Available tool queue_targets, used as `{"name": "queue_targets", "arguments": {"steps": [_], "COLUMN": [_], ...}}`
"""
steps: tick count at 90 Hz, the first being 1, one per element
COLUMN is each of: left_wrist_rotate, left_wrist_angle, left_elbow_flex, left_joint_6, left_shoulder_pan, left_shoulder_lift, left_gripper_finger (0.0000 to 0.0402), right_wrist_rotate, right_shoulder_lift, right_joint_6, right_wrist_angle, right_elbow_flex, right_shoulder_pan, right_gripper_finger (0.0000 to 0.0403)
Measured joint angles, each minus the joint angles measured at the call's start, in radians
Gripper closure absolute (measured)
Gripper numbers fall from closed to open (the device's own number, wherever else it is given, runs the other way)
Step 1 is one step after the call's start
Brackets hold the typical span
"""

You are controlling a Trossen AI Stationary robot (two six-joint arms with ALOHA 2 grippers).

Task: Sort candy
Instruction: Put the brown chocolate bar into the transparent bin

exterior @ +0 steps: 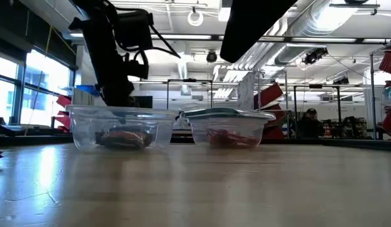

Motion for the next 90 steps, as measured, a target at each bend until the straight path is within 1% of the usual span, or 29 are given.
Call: {"name": "queue_targets", "arguments": {"steps": [9, 21, 33, 39, 44, 51, 59, 66, 77, 90], "left_wrist_rotate": [0.093, 0.186, 0.235, 0.248, 0.236, 0.176, 0.137, 0.117, 0.117, 0.075], "left_wrist_angle": [-0.07, -0.134, -0.187, -0.187, -0.169, -0.127, -0.065, -0.045, -0.046, -0.046], "left_elbow_flex": [0.0, 0.0, 0.0, 0.0, 0.0, 0.0, 0.0, 0.0, 0.0, 0.0], "left_joint_6": [-0.048, -0.139, -0.242, -0.273, -0.302, -0.369, -0.423, -0.496, -0.635, -0.707], "left_shoulder_pan": [-0.054, -0.186, -0.34, -0.425, -0.505, -0.623, -0.739, -0.818, -0.911, -0.966], "left_shoulder_lift": [-0.061, -0.145, -0.213, -0.237, -0.245, -0.241, -0.213, -0.178, -0.115, -0.046], "left_gripper_finger": [0.0269, 0.0268, 0.0268, 0.0268, 0.0268, 0.0268, 0.0263, 0.0254, 0.0233, 0.0208], "right_wrist_rotate": [0.0, 0.0, 0.008, 0.008, 0.008, 0.009, 0.011, 0.013, 0.013, 0.013], "right_shoulder_lift": [0.0, 0.0, 0.0, 0.0, 0.0, 0.0, 0.0, 0.0, 0.0, 0.0], "right_joint_6": [0.0, 0.001, 0.005, 0.006, 0.007, 0.008, 0.008, 0.008, 0.008, 0.001], "right_wrist_angle": [-0.001, -0.002, 0.001, 0.004, 0.004, 0.005, 0.005, 0.006, 0.006, 0.009], "right_elbow_flex": [0.0, 0.0, 0.0, 0.0, 0.0, 0.0, 0.0, 0.0, 0.0, 0.0], "right_shoulder_pan": [0.0, 0.0, 0.0, 0.0, -0.003, -0.005, -0.008, -0.009, -0.01, -0.012], "right_gripper_finger": [0.0318, 0.0318, 0.0318, 0.0318, 0.0318, 0.0318, 0.0318, 0.0318, 0.0318, 0.0318]}}
